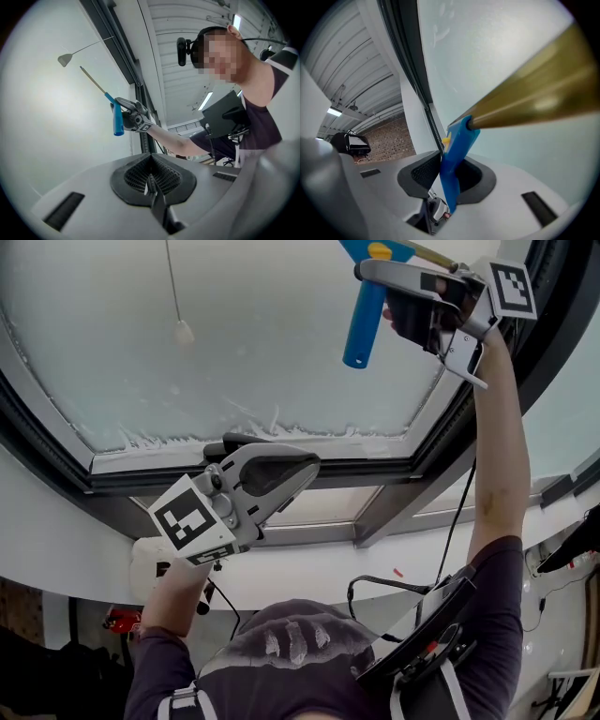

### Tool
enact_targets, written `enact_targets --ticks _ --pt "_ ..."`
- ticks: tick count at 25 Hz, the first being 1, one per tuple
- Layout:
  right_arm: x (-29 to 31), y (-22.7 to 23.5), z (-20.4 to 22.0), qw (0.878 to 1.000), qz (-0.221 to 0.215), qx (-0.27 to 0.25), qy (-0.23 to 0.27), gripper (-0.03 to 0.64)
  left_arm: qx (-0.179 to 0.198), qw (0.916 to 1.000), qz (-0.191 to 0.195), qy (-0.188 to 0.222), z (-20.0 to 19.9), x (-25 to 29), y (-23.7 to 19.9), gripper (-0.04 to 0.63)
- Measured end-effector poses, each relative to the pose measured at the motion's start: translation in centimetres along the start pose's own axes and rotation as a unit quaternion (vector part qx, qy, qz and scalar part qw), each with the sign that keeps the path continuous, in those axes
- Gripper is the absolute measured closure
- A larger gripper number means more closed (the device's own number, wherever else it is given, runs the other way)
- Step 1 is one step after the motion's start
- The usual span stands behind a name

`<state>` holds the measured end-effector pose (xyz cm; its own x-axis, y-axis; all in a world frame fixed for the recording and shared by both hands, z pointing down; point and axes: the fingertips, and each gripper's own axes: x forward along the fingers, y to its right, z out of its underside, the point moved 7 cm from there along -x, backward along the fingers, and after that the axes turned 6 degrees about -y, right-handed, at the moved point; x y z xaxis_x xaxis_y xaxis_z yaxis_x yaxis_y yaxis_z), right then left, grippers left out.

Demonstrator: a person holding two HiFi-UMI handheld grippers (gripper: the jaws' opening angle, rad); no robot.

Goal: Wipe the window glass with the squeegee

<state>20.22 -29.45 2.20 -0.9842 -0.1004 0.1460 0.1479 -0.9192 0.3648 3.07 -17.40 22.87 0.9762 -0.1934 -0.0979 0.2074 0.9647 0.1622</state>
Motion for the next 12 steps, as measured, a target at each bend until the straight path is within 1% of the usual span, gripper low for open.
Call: enact_targets --ticks 2,4,5,7,9,12 --pt "0.2 0.1 0.0 1.000 -0.006 -0.003 0.007 0.522 0.009 0.9999 -0.008 0.000 -0.2 1.5 -1.6 0.589" --pt "0.5 -0.1 0.1 1.000 -0.007 -0.007 0.011 0.522 -0.005 1.0000 0.006 -0.003 -0.9 3.8 -2.8 0.588" --pt "0.7 -0.4 0.1 1.000 -0.007 -0.010 0.013 0.522 -0.015 0.9998 0.009 0.003 -1.6 4.9 -3.4 0.588" --pt "0.9 -0.8 0.3 1.000 -0.010 -0.014 0.016 0.522 -0.021 0.9994 -0.002 0.027 -3.1 6.6 -4.7 0.588" --pt "1.0 -1.1 0.6 1.000 -0.013 -0.017 0.016 0.522 -0.013 0.9990 -0.014 0.042 -3.9 7.1 -5.9 0.588" --pt "0.8 -1.6 0.8 0.999 -0.017 -0.027 0.026 0.522 0.003 0.9980 -0.007 0.063 -4.0 6.9 -6.4 0.588"
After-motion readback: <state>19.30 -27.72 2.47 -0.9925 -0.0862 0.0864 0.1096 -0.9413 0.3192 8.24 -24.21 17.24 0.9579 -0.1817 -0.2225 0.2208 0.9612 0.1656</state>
